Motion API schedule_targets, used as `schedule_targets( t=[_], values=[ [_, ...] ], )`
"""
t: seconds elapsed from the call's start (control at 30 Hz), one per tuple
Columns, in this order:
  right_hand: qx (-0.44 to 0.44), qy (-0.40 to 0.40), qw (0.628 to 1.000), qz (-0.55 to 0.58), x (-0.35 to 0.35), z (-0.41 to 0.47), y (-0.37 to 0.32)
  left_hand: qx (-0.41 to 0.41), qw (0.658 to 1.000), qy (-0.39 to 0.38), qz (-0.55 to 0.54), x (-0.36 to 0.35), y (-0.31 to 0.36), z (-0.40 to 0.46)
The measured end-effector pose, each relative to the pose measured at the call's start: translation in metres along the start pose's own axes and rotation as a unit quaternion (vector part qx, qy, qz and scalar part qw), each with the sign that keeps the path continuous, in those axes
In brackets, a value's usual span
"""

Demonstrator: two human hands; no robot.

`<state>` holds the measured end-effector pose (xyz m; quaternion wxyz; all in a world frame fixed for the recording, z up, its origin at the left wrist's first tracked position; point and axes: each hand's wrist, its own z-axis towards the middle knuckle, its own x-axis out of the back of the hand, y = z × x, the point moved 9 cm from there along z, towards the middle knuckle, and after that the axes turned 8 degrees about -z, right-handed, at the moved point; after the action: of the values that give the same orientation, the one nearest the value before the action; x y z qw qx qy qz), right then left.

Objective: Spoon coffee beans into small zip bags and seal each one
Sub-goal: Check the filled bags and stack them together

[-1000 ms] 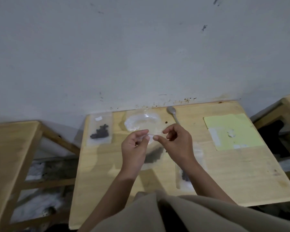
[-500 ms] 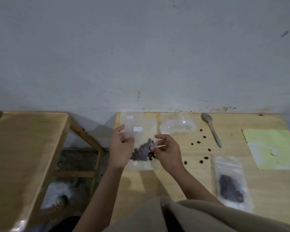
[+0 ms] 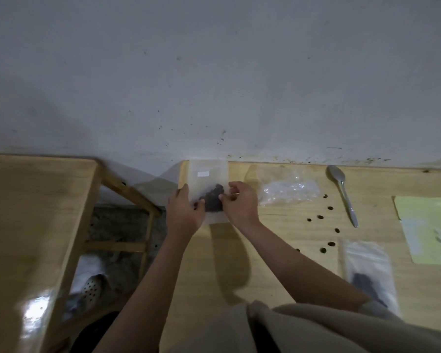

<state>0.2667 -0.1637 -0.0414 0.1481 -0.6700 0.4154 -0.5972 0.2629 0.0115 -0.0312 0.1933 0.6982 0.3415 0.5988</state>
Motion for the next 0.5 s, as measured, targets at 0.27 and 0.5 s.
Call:
schedule_targets(
  t=[0.27,0.5],
  values=[
    [0.014,-0.004,1.0,-0.009,0.016,-0.01,0.003,0.038,0.999,0.024,-0.023,0.001,0.014,-0.009],
    [0.023,0.091,0.994,0.061,0.089,-0.062,0.049,-0.041,0.994,-0.024,-0.1,-0.036,0.063,-0.068]
  ],
)
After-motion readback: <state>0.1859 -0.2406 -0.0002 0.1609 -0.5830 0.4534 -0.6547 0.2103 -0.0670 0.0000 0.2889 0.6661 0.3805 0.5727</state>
